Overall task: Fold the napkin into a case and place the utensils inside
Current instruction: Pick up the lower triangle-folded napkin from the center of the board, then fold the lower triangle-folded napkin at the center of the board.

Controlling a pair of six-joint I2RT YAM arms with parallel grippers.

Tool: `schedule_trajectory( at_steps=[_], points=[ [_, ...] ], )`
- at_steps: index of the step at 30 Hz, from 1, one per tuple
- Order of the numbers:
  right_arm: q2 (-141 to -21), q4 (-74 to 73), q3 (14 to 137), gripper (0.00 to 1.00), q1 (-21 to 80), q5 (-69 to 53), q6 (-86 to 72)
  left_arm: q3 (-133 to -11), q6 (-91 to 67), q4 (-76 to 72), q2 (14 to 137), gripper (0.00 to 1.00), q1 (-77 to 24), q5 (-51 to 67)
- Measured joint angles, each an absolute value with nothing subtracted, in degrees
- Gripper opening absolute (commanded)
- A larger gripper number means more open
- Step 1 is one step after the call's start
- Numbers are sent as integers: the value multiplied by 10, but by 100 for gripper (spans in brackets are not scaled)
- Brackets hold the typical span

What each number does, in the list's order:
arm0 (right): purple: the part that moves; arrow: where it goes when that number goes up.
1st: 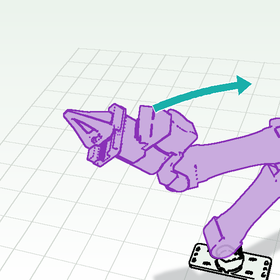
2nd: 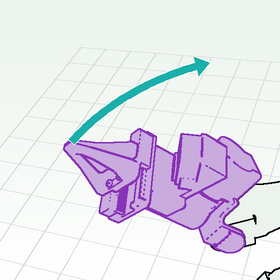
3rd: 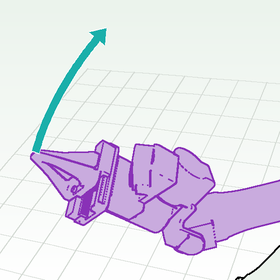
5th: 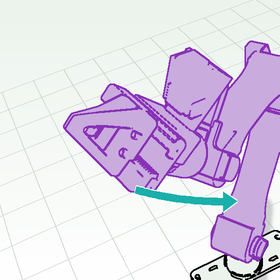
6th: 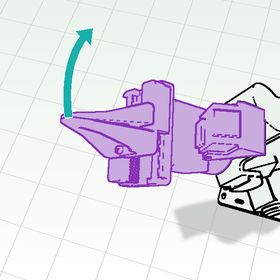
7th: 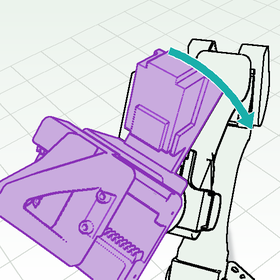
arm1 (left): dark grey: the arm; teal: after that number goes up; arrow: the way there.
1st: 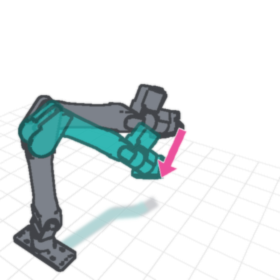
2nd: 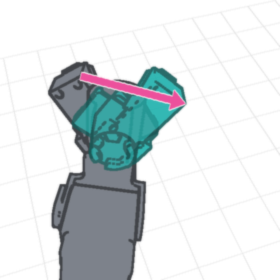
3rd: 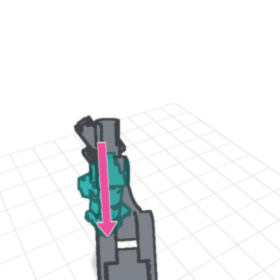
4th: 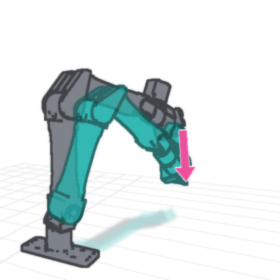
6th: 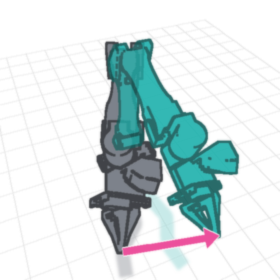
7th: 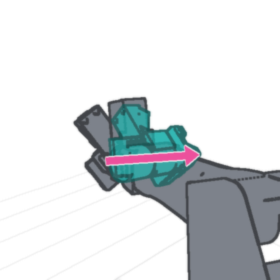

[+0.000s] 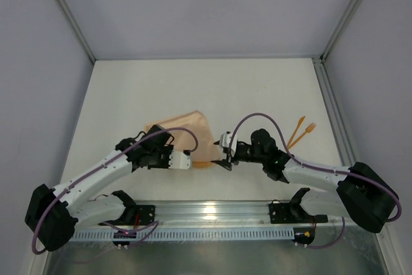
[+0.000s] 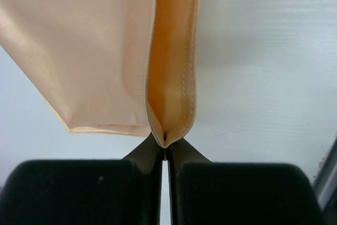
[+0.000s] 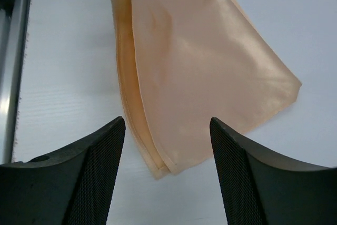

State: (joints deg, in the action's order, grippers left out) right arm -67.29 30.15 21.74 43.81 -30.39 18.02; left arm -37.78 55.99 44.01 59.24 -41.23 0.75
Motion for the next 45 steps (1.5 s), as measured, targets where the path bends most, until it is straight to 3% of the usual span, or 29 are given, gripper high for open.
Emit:
schedule_trajectory(
  at_steps=[10, 22, 32, 33, 39, 45],
  points=[
    [-782, 289, 215, 75, 494, -280, 439, -436, 514, 492, 635, 0, -342, 79],
    [-893, 295, 278, 72, 535, -197, 504, -436, 513, 501, 637, 0, -330, 104],
    [-928, 302, 302, 45, 551, -132, 497, -440, 502, 501, 636, 0, -299, 130],
    [-930, 303, 303, 37, 553, -127, 494, -441, 501, 501, 636, 0, -296, 133],
    [-931, 290, 303, 12, 557, -102, 449, -444, 499, 504, 632, 0, -279, 146],
    [-857, 180, 304, 8, 561, -130, 370, -444, 497, 524, 619, 0, -274, 179]
  ],
)
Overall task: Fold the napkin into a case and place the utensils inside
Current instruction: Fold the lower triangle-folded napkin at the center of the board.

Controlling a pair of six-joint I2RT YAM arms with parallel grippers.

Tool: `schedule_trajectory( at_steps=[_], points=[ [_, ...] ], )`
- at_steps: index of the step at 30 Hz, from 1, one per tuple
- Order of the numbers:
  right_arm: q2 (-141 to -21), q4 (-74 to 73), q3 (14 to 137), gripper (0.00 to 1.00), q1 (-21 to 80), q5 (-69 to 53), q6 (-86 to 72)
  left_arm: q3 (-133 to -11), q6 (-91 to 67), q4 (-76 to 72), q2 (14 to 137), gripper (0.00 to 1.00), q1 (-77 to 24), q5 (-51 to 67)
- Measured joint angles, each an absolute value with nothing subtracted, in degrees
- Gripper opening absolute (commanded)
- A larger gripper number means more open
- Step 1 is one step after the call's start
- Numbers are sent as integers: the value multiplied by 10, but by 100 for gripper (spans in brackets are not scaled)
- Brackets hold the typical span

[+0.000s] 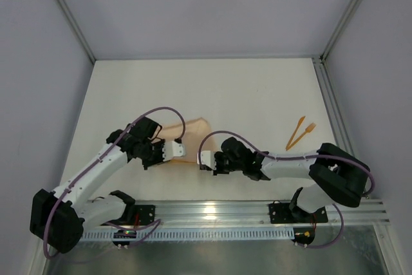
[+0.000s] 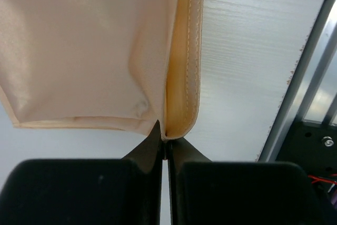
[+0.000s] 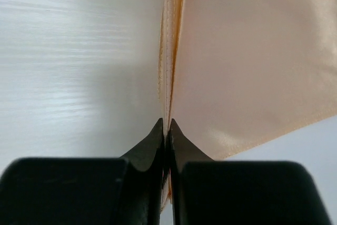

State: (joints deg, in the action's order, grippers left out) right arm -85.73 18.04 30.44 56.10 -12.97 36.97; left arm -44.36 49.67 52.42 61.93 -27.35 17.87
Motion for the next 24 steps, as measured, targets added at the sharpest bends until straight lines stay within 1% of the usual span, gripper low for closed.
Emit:
schedule_trajectory(
  at_steps=[5, 10, 13, 17, 21, 24],
  points=[
    [-778, 63, 319, 7, 563, -211, 296, -442, 498, 572, 604, 0, -273, 214],
    [-764, -21, 353, 6, 563, -304, 246, -435, 499, 614, 603, 0, -273, 236],
    [-800, -67, 394, 4, 561, -349, 225, -434, 500, 624, 615, 0, -270, 236],
    [-894, -104, 447, 3, 541, -419, 189, -431, 514, 626, 634, 0, -255, 234],
    [-962, -93, 452, 3, 506, -490, 139, -431, 545, 638, 670, 0, -223, 256],
    [-976, -65, 446, 3, 474, -528, 100, -431, 566, 644, 700, 0, -209, 268]
  ],
)
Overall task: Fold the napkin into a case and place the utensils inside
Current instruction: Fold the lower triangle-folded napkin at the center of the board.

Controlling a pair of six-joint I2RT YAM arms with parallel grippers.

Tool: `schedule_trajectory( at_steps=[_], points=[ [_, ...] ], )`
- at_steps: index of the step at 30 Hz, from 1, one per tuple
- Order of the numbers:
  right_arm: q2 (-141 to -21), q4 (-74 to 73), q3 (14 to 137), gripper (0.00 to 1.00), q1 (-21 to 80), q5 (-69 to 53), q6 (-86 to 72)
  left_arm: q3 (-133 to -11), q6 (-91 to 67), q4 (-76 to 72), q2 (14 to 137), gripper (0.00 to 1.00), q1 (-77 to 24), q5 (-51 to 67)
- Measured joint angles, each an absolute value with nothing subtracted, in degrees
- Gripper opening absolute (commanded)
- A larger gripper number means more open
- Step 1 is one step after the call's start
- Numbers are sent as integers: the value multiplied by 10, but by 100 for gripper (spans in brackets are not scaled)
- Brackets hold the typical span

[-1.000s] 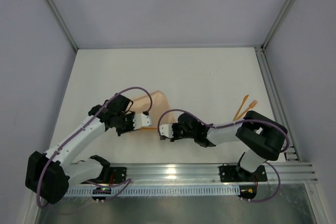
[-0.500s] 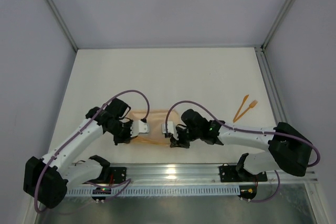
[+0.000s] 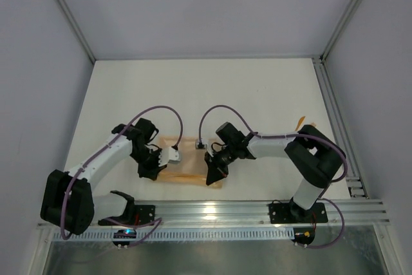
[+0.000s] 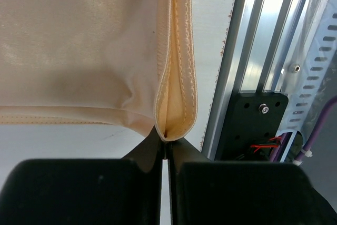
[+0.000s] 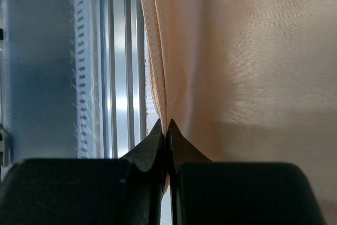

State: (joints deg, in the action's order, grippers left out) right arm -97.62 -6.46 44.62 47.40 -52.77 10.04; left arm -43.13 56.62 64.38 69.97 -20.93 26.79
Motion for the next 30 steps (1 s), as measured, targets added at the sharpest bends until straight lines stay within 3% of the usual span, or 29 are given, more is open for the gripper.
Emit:
schedule_trajectory(
  at_steps=[2, 5, 8, 9, 11, 13, 14, 16, 17, 30],
  points=[
    [-976, -49, 445, 3, 456, -543, 82, -432, 578, 644, 716, 2, -205, 271],
    [-980, -47, 449, 3, 442, -557, 67, -439, 588, 645, 740, 15, -203, 266],
    [-999, -58, 458, 3, 429, -567, 60, -451, 588, 646, 759, 36, -197, 251],
    [-1007, -63, 460, 3, 423, -569, 59, -455, 586, 646, 764, 47, -197, 246],
    [-1023, -76, 467, 3, 415, -572, 58, -466, 579, 646, 772, 57, -196, 241],
    [-1037, -86, 476, 3, 407, -573, 57, -476, 573, 647, 775, 75, -196, 240],
    [-1042, -91, 481, 3, 405, -574, 56, -482, 570, 648, 774, 90, -196, 240],
    [-1049, -96, 489, 3, 404, -575, 53, -495, 561, 649, 770, 93, -196, 241],
    [-1052, -98, 493, 3, 404, -576, 52, -500, 556, 651, 767, 99, -196, 241],
    [-1072, -101, 507, 3, 397, -581, 25, -509, 473, 635, 723, 93, -255, 215]
  ],
)
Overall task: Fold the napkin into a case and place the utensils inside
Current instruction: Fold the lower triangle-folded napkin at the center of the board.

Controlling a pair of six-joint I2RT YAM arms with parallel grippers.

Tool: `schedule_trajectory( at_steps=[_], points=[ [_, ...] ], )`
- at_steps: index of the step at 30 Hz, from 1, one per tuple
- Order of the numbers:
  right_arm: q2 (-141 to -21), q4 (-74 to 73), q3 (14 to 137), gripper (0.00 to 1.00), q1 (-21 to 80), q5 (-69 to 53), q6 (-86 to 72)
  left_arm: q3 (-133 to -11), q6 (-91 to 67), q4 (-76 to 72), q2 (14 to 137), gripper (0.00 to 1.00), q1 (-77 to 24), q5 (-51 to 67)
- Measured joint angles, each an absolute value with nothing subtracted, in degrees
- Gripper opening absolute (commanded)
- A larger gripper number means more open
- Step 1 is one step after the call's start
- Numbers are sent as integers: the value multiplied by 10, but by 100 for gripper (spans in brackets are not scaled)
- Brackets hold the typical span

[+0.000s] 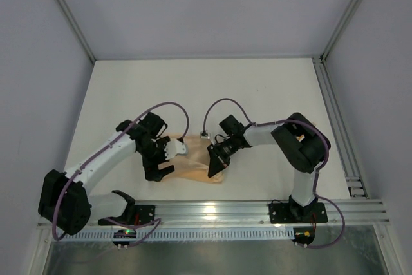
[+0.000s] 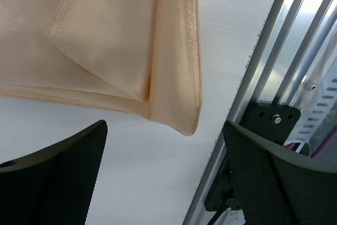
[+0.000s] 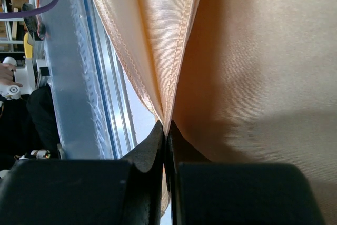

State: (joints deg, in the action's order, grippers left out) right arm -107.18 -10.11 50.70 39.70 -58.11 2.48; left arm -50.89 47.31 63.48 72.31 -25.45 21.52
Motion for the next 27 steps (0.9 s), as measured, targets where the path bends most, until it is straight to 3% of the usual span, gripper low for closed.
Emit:
schedule_trajectory(
  at_steps=[4, 10, 14, 16, 23, 26, 27],
  points=[
    [-1084, -104, 512, 3, 387, -582, 15, -457, 427, 592, 682, 91, -328, 163],
    [-1088, -115, 522, 3, 383, -582, 16, -405, 378, 520, 677, 36, -354, 79],
    [-1090, -129, 530, 3, 383, -582, 25, -408, 363, 489, 677, 6, -354, 59],
    [-1094, -137, 536, 3, 383, -582, 31, -425, 362, 492, 678, 0, -354, 66],
    [-1107, -182, 557, 4, 383, -582, 58, -487, 361, 526, 695, 0, -354, 116],
    [-1107, -190, 562, 13, 383, -579, 62, -509, 352, 545, 740, 0, -350, 135],
    [-1107, -193, 562, 21, 381, -578, 62, -517, 349, 552, 764, 0, -345, 142]
  ],
)
